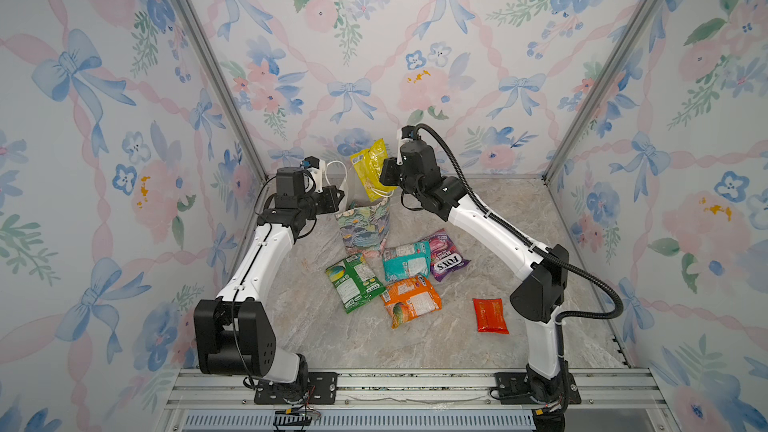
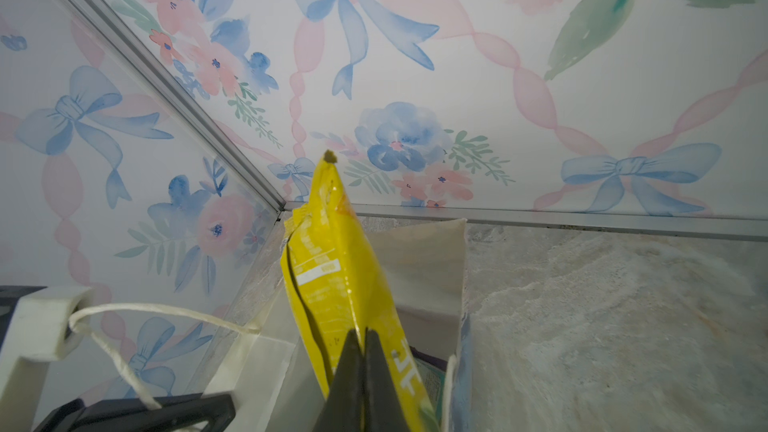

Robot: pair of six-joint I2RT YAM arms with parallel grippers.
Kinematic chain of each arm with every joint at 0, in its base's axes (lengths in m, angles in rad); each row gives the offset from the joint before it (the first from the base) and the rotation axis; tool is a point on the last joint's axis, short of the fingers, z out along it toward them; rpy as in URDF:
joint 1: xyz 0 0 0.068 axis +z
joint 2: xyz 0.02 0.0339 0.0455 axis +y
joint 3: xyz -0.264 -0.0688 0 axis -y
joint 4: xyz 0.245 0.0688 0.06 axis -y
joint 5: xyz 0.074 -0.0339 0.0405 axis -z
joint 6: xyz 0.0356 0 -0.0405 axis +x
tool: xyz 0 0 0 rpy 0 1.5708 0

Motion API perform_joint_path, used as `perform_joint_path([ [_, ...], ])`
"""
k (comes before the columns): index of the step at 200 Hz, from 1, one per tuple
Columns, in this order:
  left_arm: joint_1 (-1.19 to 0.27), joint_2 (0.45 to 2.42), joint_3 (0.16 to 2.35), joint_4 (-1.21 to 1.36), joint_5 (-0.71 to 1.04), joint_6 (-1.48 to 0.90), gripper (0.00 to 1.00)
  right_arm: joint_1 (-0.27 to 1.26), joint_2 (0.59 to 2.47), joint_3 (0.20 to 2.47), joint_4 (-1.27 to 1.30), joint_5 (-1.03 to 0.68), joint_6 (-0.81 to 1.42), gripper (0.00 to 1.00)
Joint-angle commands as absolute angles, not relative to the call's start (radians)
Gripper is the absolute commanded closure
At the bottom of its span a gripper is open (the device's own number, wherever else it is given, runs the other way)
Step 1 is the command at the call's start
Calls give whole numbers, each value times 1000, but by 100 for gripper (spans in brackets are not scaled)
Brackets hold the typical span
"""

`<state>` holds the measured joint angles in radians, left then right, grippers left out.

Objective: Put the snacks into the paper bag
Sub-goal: 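Carry the yellow packet over the bag mouth held by the left gripper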

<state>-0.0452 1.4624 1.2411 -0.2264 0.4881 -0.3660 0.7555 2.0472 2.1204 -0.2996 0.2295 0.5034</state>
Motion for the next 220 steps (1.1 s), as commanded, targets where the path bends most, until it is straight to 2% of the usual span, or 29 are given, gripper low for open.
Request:
perform_joint_path([
  [1, -41, 1438, 1229, -245, 509, -348, 100, 770, 2059, 2164, -289, 192, 558, 100],
  [84, -41, 1434, 1229, -244, 508, -346, 100, 774, 2173, 2295, -317, 125, 659, 100],
  [139, -41, 1435, 1229, -244, 508, -345, 100, 779, 2194, 2299, -289, 96, 716, 100],
  [220, -41, 1433, 1228, -245, 505, -345, 100, 774, 2118, 2152, -233, 107, 739, 98],
])
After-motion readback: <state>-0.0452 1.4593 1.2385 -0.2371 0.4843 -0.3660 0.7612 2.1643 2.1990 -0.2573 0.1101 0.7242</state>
